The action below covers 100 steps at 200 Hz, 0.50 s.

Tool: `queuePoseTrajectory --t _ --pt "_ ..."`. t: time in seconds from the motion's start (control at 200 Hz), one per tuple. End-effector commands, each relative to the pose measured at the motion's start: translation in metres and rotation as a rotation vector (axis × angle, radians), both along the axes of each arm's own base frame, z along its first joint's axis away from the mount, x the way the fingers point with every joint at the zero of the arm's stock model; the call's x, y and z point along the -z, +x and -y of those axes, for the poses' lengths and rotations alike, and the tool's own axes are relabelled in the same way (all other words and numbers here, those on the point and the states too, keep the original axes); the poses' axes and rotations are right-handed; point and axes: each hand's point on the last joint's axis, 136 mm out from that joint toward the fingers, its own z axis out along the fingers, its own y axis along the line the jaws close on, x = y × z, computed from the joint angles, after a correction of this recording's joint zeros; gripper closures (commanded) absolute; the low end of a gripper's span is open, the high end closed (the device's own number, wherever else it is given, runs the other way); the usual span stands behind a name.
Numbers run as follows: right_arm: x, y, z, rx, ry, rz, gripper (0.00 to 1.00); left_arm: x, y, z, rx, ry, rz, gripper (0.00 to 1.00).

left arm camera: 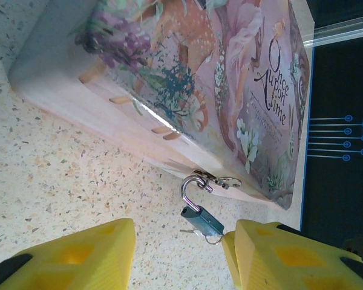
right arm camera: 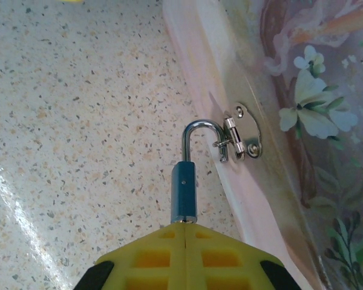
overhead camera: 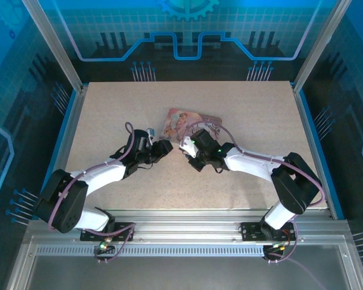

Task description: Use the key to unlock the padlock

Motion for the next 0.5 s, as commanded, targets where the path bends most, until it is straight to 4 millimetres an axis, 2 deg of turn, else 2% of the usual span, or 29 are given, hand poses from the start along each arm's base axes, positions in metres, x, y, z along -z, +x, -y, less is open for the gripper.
queuePoseTrajectory --t 0.0,0.285,0.495 --pt "-0.007 0.007 -0.01 -0.004 0.075 0.008 1.0 0.0 -0.005 0.002 0.012 -0.021 -0.009 0.52" --pt "-0.001 0.017 -0.011 -0.016 0.103 0.009 1.0 -0.002 -0.007 0.001 0.008 -0.013 -0.014 0.52" --pt "-0.007 0.022 -0.015 -0.019 0.161 0.01 1.0 -0.005 -0.005 0.002 0.01 -0.007 -0.015 0.52"
